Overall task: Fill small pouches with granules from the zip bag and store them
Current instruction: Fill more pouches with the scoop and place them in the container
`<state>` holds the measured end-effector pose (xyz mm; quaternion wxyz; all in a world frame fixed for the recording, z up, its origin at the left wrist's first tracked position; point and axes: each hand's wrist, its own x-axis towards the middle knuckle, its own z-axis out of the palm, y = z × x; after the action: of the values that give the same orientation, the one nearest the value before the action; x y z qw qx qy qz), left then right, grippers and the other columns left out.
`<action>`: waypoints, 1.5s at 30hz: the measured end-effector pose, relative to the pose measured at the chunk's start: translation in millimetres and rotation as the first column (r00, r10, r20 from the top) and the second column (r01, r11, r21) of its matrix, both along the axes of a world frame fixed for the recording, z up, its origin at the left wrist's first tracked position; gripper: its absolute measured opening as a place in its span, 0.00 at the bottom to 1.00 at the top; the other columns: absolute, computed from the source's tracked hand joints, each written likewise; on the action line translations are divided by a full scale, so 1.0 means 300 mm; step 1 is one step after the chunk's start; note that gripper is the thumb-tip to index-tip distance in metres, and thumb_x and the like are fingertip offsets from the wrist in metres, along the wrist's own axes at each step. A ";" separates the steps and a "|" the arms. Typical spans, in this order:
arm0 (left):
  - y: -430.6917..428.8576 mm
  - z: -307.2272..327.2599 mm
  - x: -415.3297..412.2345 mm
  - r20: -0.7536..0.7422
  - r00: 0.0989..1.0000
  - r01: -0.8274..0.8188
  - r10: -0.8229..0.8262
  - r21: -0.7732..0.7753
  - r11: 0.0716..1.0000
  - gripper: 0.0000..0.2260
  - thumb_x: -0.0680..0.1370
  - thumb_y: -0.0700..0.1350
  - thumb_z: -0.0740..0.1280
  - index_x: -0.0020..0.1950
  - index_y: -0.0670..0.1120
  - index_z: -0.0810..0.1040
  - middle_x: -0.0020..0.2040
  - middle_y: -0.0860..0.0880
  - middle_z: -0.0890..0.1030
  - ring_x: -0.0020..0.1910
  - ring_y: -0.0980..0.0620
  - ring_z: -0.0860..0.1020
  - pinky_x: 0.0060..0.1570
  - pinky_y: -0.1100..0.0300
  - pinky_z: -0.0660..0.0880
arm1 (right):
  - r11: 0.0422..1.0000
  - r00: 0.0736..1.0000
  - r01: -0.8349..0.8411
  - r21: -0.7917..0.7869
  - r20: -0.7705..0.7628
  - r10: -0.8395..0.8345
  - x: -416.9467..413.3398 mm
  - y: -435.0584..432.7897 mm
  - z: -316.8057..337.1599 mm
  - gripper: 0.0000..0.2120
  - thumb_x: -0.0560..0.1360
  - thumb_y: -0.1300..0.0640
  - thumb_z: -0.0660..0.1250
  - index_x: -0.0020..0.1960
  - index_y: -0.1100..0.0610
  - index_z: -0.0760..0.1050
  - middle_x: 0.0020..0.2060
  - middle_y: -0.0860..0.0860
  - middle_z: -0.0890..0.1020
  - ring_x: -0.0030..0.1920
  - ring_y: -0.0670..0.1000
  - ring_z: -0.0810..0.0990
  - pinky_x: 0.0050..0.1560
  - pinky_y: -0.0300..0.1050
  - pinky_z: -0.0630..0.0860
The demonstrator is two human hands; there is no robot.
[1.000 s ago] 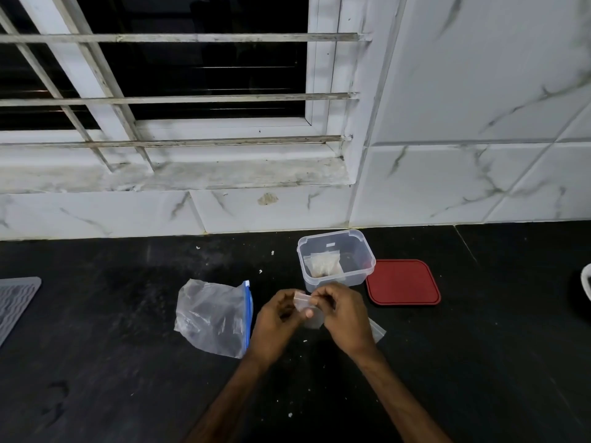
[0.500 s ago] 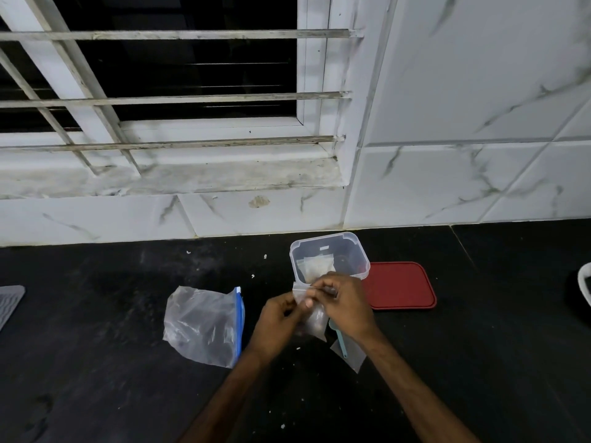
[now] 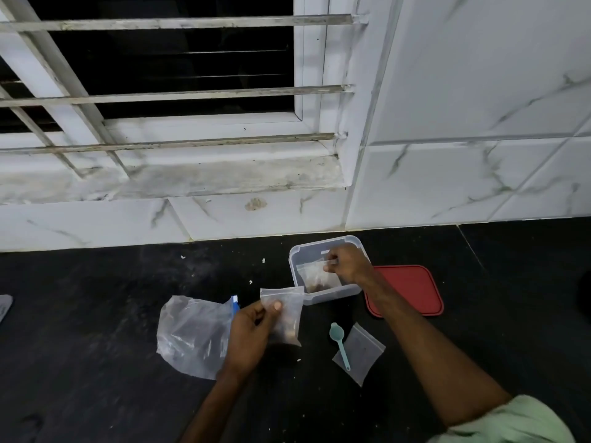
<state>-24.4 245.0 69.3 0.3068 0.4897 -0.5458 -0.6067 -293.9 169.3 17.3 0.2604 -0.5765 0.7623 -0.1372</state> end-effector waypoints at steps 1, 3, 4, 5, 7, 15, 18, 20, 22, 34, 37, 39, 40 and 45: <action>-0.008 0.001 0.005 0.006 1.000 -0.015 0.015 0.005 1.000 0.11 0.81 0.46 0.64 0.45 0.42 0.81 0.37 0.45 0.83 0.35 0.51 0.82 0.35 0.61 0.77 | 1.000 1.000 -0.008 0.006 -0.019 0.008 -0.006 -0.006 -0.005 0.08 0.72 0.53 0.72 0.48 0.57 0.82 0.46 0.52 0.85 0.47 0.51 0.82 0.48 0.42 0.75; -0.022 -0.006 0.012 0.014 0.999 -0.047 0.047 0.011 0.999 0.11 0.81 0.46 0.64 0.45 0.42 0.81 0.36 0.45 0.83 0.35 0.51 0.82 0.34 0.61 0.77 | 1.000 1.000 -0.028 -0.001 -0.010 0.028 -0.026 -0.016 0.011 0.05 0.74 0.55 0.70 0.46 0.57 0.81 0.42 0.51 0.84 0.43 0.50 0.80 0.45 0.42 0.74; -0.026 -0.009 0.014 0.022 0.998 -0.057 0.057 0.011 0.998 0.11 0.81 0.46 0.64 0.44 0.42 0.81 0.36 0.45 0.83 0.35 0.51 0.82 0.34 0.61 0.77 | 0.999 0.999 -0.051 -0.019 0.008 0.051 -0.041 -0.022 0.032 0.04 0.73 0.57 0.70 0.45 0.57 0.81 0.41 0.51 0.83 0.42 0.50 0.80 0.46 0.43 0.76; -0.029 -0.015 0.014 0.026 0.998 -0.064 0.064 0.012 0.998 0.12 0.81 0.46 0.64 0.44 0.41 0.81 0.36 0.44 0.83 0.34 0.51 0.81 0.34 0.62 0.77 | 0.997 0.997 -0.074 -0.036 0.024 0.075 -0.060 -0.025 0.060 0.02 0.73 0.59 0.70 0.45 0.58 0.81 0.41 0.52 0.84 0.41 0.50 0.81 0.47 0.45 0.78; -0.029 -0.020 0.007 0.016 0.997 -0.075 0.075 0.013 0.997 0.12 0.81 0.45 0.64 0.43 0.40 0.81 0.35 0.44 0.83 0.33 0.51 0.80 0.32 0.63 0.76 | 0.993 0.994 -0.109 -0.046 0.015 0.109 -0.109 -0.027 0.122 0.03 0.73 0.64 0.70 0.46 0.58 0.81 0.41 0.52 0.84 0.38 0.47 0.81 0.43 0.41 0.79; -0.009 -0.037 -0.081 -0.039 0.998 0.041 -0.040 0.042 0.998 0.10 0.81 0.42 0.62 0.46 0.40 0.80 0.38 0.46 0.84 0.36 0.53 0.83 0.34 0.64 0.77 | 0.940 0.928 -0.245 0.236 -0.222 0.298 -0.152 -0.062 0.151 0.07 0.73 0.61 0.68 0.49 0.57 0.82 0.47 0.53 0.83 0.45 0.52 0.79 0.43 0.41 0.70; -0.009 -0.036 -0.087 -0.047 0.997 0.062 -0.060 0.041 0.997 0.10 0.81 0.42 0.63 0.46 0.39 0.80 0.37 0.47 0.84 0.35 0.54 0.82 0.34 0.64 0.77 | 0.913 0.868 -0.260 0.313 -0.339 0.363 -0.103 -0.073 0.127 0.09 0.71 0.60 0.67 0.50 0.57 0.82 0.49 0.54 0.83 0.48 0.55 0.81 0.47 0.43 0.74; -0.015 -0.046 -0.077 -0.044 0.998 0.044 -0.042 0.052 0.998 0.10 0.81 0.43 0.64 0.48 0.39 0.81 0.39 0.46 0.85 0.37 0.52 0.83 0.35 0.64 0.77 | 0.906 0.813 -0.271 0.326 -0.426 0.397 -0.043 -0.084 0.118 0.10 0.73 0.59 0.66 0.53 0.57 0.81 0.50 0.53 0.82 0.51 0.55 0.81 0.50 0.45 0.75; -0.023 -0.052 -0.069 -0.036 0.999 0.031 -0.030 0.052 0.998 0.10 0.81 0.43 0.64 0.48 0.40 0.82 0.41 0.45 0.85 0.39 0.51 0.84 0.36 0.63 0.77 | 0.917 0.755 -0.279 0.285 -0.526 0.393 0.002 -0.087 0.100 0.11 0.76 0.58 0.63 0.55 0.57 0.80 0.52 0.54 0.82 0.54 0.56 0.81 0.52 0.47 0.76; -0.075 -0.084 -0.026 -0.040 0.993 -0.110 0.111 0.044 0.993 0.10 0.80 0.45 0.65 0.45 0.41 0.82 0.34 0.49 0.82 0.34 0.56 0.79 0.35 0.63 0.76 | 0.993 0.748 -0.072 0.094 -0.653 0.116 0.006 -0.037 0.000 0.21 0.72 0.64 0.67 0.64 0.62 0.71 0.59 0.58 0.76 0.56 0.56 0.79 0.55 0.47 0.76; -0.095 -0.095 -0.037 -0.044 0.991 -0.125 0.127 0.060 0.990 0.09 0.80 0.45 0.66 0.47 0.40 0.82 0.38 0.47 0.84 0.38 0.53 0.82 0.39 0.58 0.77 | 0.980 0.899 -0.057 0.190 -0.418 0.133 -0.031 -0.035 -0.018 0.16 0.72 0.57 0.71 0.58 0.61 0.77 0.55 0.55 0.81 0.56 0.54 0.79 0.56 0.43 0.73; -0.112 -0.086 -0.049 -0.069 0.991 -0.114 0.117 0.058 0.992 0.09 0.79 0.44 0.66 0.52 0.40 0.82 0.45 0.45 0.86 0.44 0.49 0.84 0.42 0.56 0.79 | 0.958 0.945 -0.083 0.274 -0.283 0.163 -0.038 -0.028 -0.023 0.14 0.69 0.54 0.74 0.52 0.59 0.80 0.48 0.54 0.83 0.50 0.53 0.80 0.48 0.41 0.72; -0.122 -0.075 -0.056 -0.080 0.991 -0.107 0.111 0.049 0.993 0.09 0.79 0.44 0.66 0.54 0.40 0.82 0.46 0.44 0.86 0.46 0.48 0.84 0.43 0.56 0.80 | 0.949 0.953 -0.098 0.301 -0.245 0.176 -0.037 -0.028 -0.021 0.14 0.68 0.52 0.74 0.50 0.58 0.81 0.45 0.53 0.83 0.47 0.52 0.80 0.45 0.40 0.70; -0.143 -0.051 -0.082 -0.030 0.991 -0.128 0.129 0.038 0.991 0.09 0.80 0.46 0.65 0.56 0.42 0.81 0.46 0.45 0.86 0.45 0.46 0.85 0.38 0.54 0.82 | 0.940 0.983 -0.124 0.318 -0.089 0.159 0.043 -0.009 -0.045 0.11 0.72 0.55 0.71 0.51 0.59 0.81 0.47 0.54 0.83 0.44 0.51 0.78 0.43 0.39 0.70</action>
<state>-49.0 202.1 53.9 0.3452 0.5193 -0.4972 -0.6033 -281.1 166.5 3.8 0.3133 -0.5884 0.7445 0.0369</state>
